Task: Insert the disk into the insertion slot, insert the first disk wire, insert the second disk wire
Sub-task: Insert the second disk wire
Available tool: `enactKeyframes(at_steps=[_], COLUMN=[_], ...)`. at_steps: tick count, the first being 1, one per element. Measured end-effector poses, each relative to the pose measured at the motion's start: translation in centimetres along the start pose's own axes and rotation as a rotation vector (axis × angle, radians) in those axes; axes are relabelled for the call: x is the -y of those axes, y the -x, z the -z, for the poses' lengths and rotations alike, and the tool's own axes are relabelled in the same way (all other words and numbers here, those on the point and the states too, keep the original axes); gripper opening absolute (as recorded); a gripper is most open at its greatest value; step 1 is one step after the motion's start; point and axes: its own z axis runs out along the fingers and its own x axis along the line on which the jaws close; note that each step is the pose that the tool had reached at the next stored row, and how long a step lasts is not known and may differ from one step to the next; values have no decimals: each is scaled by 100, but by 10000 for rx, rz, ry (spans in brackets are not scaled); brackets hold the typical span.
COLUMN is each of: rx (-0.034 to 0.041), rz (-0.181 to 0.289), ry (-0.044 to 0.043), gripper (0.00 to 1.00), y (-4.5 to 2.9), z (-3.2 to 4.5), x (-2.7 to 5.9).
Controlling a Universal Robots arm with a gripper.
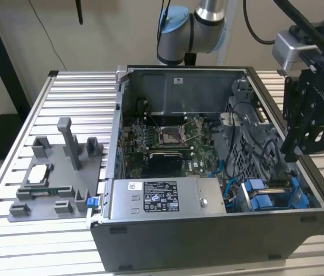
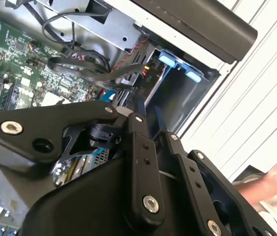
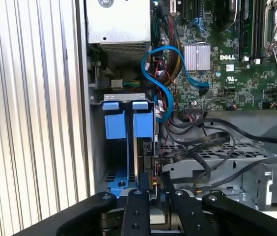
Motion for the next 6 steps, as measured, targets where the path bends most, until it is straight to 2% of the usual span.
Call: enactKeyframes(at_steps=[6], rx=[-5], rz=[0], ry=[0], gripper=[100], y=[0], z=[2], x=[0])
